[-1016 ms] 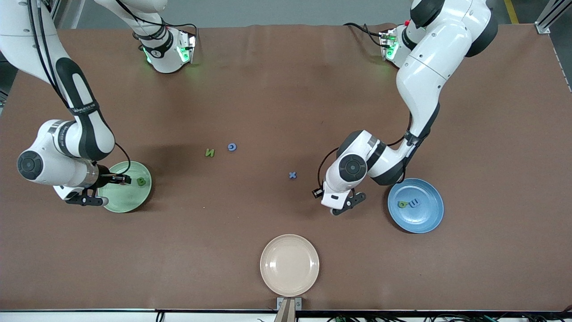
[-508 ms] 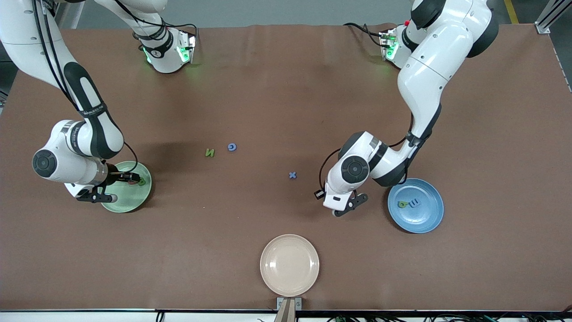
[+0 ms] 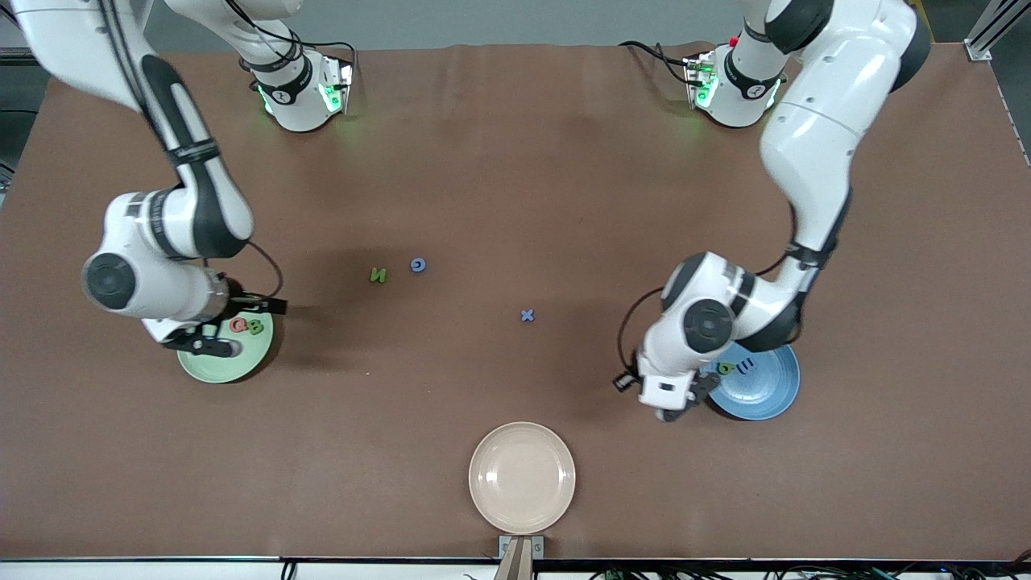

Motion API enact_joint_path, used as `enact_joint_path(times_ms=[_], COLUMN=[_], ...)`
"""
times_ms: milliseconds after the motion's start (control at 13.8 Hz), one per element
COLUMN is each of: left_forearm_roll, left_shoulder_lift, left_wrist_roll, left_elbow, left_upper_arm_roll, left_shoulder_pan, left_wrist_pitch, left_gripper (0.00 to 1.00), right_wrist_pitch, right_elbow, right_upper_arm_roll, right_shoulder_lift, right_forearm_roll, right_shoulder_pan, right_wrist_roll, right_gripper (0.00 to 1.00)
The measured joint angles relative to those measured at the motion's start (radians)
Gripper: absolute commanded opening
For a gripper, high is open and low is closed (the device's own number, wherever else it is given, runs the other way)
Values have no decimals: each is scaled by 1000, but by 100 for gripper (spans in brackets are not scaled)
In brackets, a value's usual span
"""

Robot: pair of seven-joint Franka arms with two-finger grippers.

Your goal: Sort upper and lower case letters into plates

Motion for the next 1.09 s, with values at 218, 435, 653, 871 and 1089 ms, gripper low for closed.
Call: enact_joint_path(times_ms=[218,435,653,871,1089], left_forearm_roll=[0,37,65,126,128], left_shoulder_lift=[-34,-36,-36,-36,-67], left_wrist_roll=[186,349,464,479,473], left_elbow=[-1,-23,-43,-49,-42], left_upper_arm_roll=[1,3,3,0,-43], left_shoulder_pan=[96,169,233,243,242], left_wrist_pitch=[-85,-123,-137,-137,-178], left_gripper=[0,4,70,100,100], right_wrist_pitch=[8,106,353,409,411], right_elbow=[-18,-69,-212,-263,-264], right_upper_arm_roll=[1,1,1,1,1], right_shoulder_lift=[2,5,13,18,18], right_forearm_roll=[0,1,1,1,1], right_shoulder_pan=[110,167,234,273,289], right_wrist_roll=[136,168,173,175,173], right_gripper=[100,100,100,100,98])
